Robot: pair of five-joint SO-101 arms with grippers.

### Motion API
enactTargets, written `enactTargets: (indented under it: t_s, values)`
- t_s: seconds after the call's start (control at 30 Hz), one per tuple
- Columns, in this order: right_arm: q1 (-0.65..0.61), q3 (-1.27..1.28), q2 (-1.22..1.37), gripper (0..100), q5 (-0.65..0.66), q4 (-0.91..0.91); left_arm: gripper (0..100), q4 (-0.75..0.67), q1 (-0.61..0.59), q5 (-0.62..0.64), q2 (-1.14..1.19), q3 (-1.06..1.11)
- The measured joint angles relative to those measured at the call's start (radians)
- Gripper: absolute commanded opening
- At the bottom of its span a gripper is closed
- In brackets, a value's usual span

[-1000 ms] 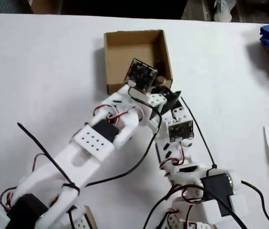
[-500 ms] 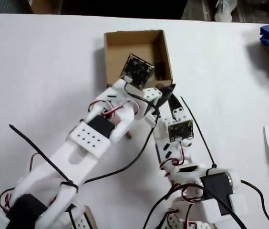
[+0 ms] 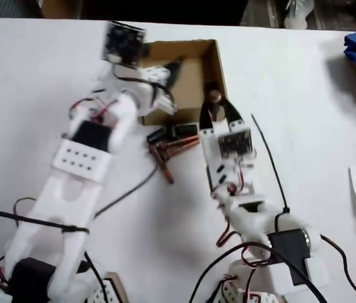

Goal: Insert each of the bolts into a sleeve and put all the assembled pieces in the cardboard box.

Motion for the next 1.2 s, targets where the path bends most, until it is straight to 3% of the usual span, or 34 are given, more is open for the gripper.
enactTargets:
  t_s: [0.2, 0.37, 0.43, 0.5, 0.73, 1.2]
  values:
    - [-0.003, -0.307, -0.13, 1.9, -0.066, 0.621, 26, 0.388, -0.167, -0.006, 0.0, 0.0]
    - [0.008, -0.56, -0.172, 1.9, -0.413, 1.198, 26, 0.575, -0.253, -0.003, 0.0, 0.0]
    - [0.009, -0.572, -0.17, 1.9, -0.586, 1.29, 26, 0.586, -0.255, -0.006, 0.0, 0.0]
    - [0.009, -0.577, -0.167, 1.9, -0.664, 1.324, 26, 0.586, -0.253, -0.006, 0.0, 0.006]
    - [-0.038, -0.763, -0.046, 2.0, -0.351, 1.528, 26, 0.588, -0.265, -0.006, 0.0, 0.095]
    - [-0.026, -1.68, 0.572, 2.0, -0.241, 1.982, 26, 0.588, -0.264, -0.006, 0.0, 0.129]
